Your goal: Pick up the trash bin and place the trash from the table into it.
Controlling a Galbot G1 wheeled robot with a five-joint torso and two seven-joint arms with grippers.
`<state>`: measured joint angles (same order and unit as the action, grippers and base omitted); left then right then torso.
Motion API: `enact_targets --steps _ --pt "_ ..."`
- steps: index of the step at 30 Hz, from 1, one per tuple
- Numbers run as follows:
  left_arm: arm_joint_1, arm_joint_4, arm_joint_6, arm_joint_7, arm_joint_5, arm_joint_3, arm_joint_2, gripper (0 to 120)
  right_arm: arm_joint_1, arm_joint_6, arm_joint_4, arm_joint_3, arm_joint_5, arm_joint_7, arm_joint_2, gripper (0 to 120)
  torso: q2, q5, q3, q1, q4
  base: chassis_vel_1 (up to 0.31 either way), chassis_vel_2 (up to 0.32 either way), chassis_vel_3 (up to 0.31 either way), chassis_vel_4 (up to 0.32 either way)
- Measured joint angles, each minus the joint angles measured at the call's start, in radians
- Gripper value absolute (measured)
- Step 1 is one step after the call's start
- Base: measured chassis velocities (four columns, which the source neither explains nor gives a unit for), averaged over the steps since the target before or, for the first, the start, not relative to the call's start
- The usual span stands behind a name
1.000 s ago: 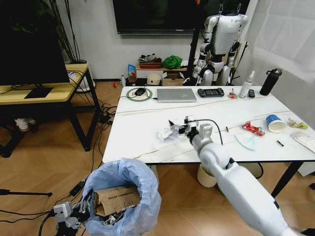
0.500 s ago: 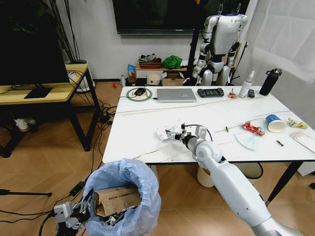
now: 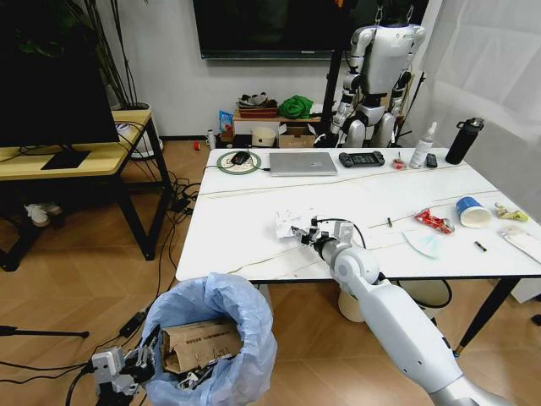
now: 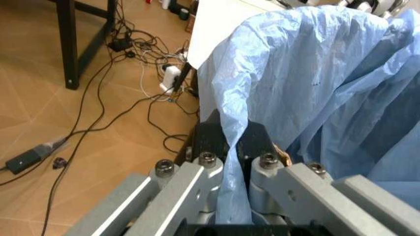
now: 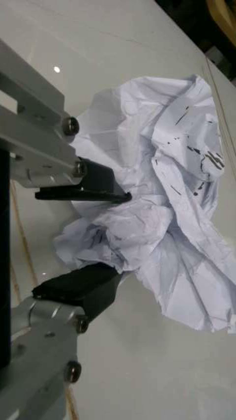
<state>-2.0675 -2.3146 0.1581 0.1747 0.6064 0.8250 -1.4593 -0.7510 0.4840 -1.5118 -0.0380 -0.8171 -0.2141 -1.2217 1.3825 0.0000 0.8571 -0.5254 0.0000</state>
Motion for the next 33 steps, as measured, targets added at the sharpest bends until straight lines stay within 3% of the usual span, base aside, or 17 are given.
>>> enact_targets --steps 2,4,7,9,16,21,27,33 --pt "0.000 0.000 0.000 0.000 0.001 0.001 0.000 0 -0.002 -0.001 0.000 0.001 0.002 0.000 0.000 26 0.000 0.0000 0.000 0.000 0.0000 0.000 0.000 0.000 0.000" --pt "0.001 0.002 0.000 0.000 0.004 0.002 0.001 0 -0.008 -0.004 0.000 0.003 0.005 0.002 -0.002 15 0.000 0.0000 0.000 0.000 0.0000 0.000 0.000 0.000 0.000" --pt "0.002 0.004 0.000 0.000 0.006 0.002 0.002 0 -0.010 -0.009 -0.001 0.003 0.006 0.003 -0.004 10 0.000 0.0000 0.000 0.000 0.0000 0.000 0.000 0.000 0.000" --pt "0.003 0.006 0.000 -0.001 0.009 0.003 0.004 0 -0.013 -0.015 -0.017 0.002 0.001 0.007 -0.006 0 0.000 0.0000 0.000 0.000 0.0000 0.000 0.000 0.000 0.000" --pt "0.003 0.007 0.000 -0.001 0.012 0.004 0.005 0 -0.019 -0.058 -0.085 -0.005 -0.030 0.031 0.005 0 0.000 -0.0001 0.000 0.000 0.0001 0.000 0.000 0.000 0.000" --pt "0.006 0.007 0.001 -0.002 0.015 0.004 0.005 0 -0.053 -0.119 -0.212 0.000 -0.075 0.082 0.051 0 0.000 0.0000 0.000 0.000 0.0001 0.000 0.000 0.000 0.000" --pt "0.009 0.008 0.003 -0.004 0.019 0.007 0.004 0 -0.146 -0.205 -0.443 0.079 -0.138 0.173 0.163 0 0.000 0.0001 0.000 0.000 -0.0003 0.000 0.000 0.000 0.000" --pt "0.015 0.007 0.008 -0.008 0.017 0.003 -0.002 0 -0.183 -0.292 -0.686 0.264 -0.151 0.271 0.252 0 0.000 0.0000 0.000 0.000 0.0001 0.000 0.000 0.000 0.000"
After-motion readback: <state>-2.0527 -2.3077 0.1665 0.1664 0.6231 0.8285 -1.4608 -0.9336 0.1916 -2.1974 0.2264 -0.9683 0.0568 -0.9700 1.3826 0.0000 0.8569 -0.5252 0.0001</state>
